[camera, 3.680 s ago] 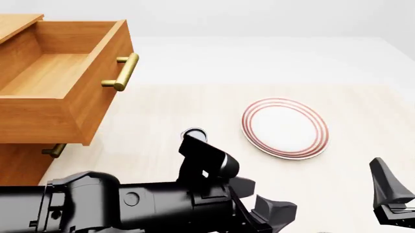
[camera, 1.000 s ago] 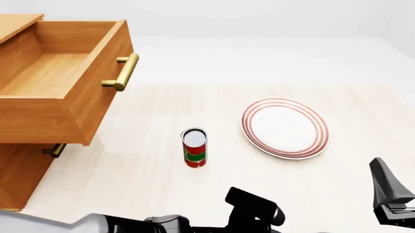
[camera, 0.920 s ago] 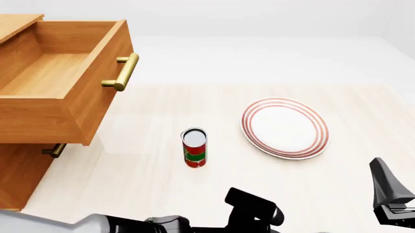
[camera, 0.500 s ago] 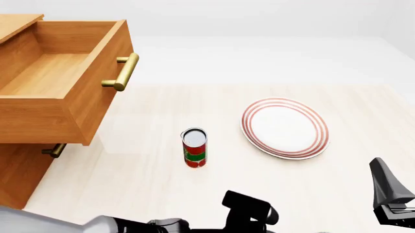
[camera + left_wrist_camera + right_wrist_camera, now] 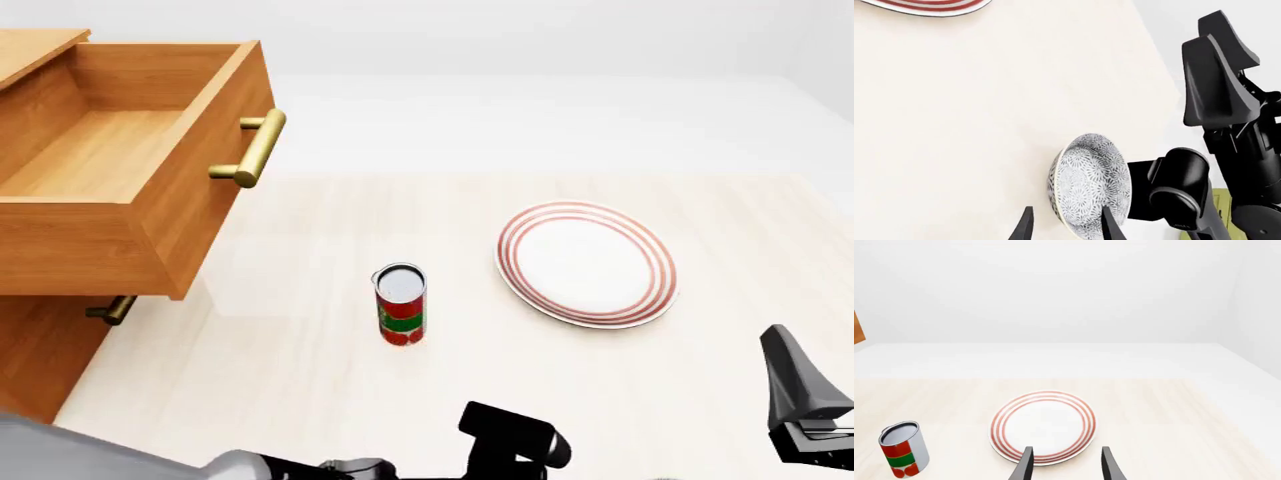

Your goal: Put the bowl in the top drawer of the cabinet.

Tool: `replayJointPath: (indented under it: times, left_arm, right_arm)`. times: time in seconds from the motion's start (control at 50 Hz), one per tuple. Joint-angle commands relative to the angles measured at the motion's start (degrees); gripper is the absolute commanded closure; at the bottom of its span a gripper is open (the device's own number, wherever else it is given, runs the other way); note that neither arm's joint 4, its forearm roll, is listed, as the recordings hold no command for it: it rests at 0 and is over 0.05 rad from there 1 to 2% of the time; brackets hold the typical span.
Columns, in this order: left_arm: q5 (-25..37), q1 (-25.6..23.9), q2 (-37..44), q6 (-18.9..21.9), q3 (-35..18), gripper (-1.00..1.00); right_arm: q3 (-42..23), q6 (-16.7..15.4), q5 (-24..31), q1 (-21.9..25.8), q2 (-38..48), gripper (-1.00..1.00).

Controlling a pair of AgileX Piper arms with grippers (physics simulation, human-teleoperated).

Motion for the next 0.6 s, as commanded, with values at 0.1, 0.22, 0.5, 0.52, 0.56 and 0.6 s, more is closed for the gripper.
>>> replayJointPath:
  times: [0.1,0.22,0.5,0.52,0.56,0.6]
  left_arm:
    - [0.49,2.03,1.69,-1.16,-0.12,-1.0]
    - [-0.25,1.96,2.52,-1.54,-0.03,-1.0]
    - [-1.83,1.77,3.62,-2.64,0.68,-1.0]
    - [-1.82,1.77,3.71,-2.63,0.57,-1.0]
    - [-1.92,1.62,3.88,-2.73,0.41,-1.0]
    - [-1.94,1.52,4.11,-2.73,0.22,-1.0]
  right_arm:
    - [0.02,-0.01,0.23,-0.01,-0.27,-1.0]
    - [0.02,-0.02,0.23,-0.01,-0.27,-1.0]
    - [0.02,0.0,0.23,-0.01,-0.27,-1.0]
    - [0.02,-0.02,0.23,-0.02,-0.27,-1.0]
    - [0.02,-0.02,0.22,-0.01,-0.27,-1.0]
    - [0.02,-0.02,0.22,0.0,-0.26,-1.0]
